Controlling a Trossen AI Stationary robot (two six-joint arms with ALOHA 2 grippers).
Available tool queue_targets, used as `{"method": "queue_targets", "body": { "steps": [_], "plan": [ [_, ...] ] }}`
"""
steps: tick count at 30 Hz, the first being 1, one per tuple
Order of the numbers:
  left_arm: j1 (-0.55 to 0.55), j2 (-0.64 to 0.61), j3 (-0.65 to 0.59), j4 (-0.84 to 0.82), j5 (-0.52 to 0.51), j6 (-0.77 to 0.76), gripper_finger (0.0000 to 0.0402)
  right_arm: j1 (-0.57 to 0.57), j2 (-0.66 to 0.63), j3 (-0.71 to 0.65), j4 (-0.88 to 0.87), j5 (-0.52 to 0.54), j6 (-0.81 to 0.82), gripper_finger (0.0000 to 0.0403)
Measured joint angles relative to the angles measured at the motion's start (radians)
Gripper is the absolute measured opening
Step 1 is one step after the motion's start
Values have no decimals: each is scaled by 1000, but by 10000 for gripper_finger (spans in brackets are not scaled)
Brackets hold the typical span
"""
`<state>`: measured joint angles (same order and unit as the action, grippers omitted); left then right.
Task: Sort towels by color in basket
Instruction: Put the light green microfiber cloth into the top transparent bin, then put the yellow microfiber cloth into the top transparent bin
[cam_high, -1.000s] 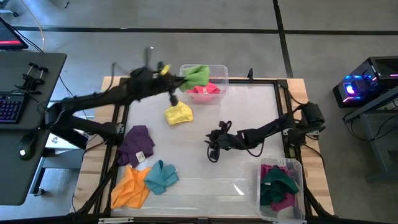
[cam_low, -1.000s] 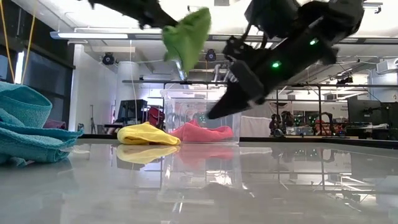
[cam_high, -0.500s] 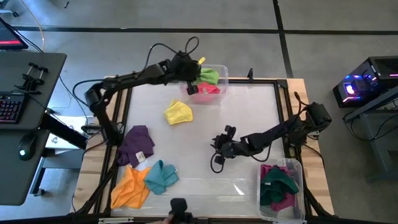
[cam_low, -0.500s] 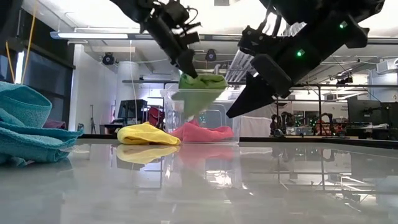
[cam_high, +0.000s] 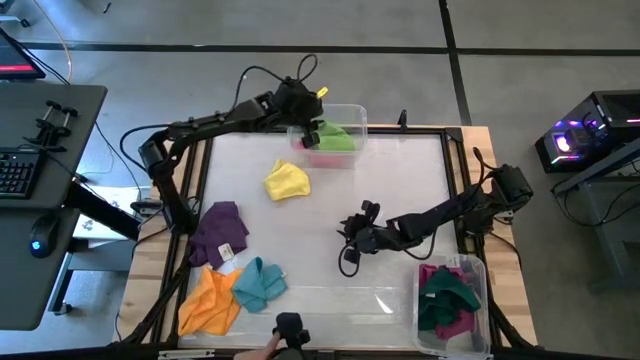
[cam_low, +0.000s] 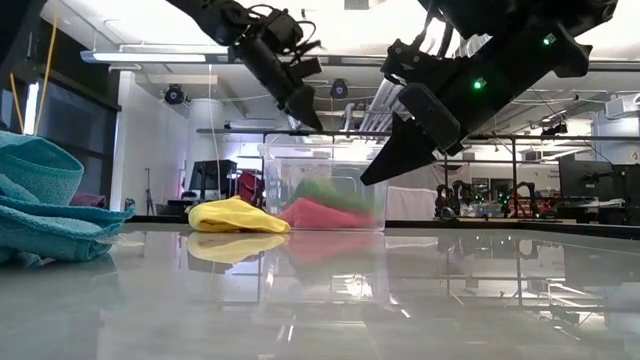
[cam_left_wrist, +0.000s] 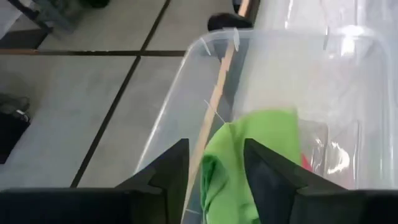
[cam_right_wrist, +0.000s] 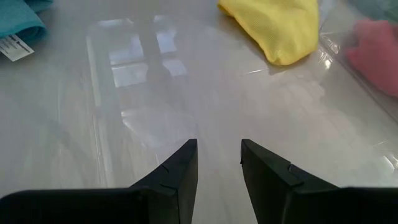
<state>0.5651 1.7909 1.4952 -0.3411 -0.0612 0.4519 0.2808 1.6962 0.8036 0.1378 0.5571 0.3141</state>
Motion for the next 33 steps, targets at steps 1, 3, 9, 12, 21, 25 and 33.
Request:
{"method": "queue_targets", "body": {
  "steps": [1,3,9,12,21,25,33],
  "plan": [
    [-2,-7,0,-5,-7,-8,148,-2,0,0,0,0,0,119],
    [-6,-16,0,-18,-27,-42,156,-6,0,0,0,0,1,119],
    [-7,-81,0,-27,-41,-87,153,-7,0,0,0,22,-25,119],
    [6,-132,0,-48,-40,-113,150,-13,0,0,1,42,-34,119],
    [-23,-356,-133,-96,37,-121,139,-26,48,0,53,42,-16,119],
    [-54,-485,-284,-45,27,-145,130,-26,95,0,127,30,-43,119],
    [-224,-762,-650,173,-95,-248,115,-25,156,0,218,-30,-50,119]
  ]
}}
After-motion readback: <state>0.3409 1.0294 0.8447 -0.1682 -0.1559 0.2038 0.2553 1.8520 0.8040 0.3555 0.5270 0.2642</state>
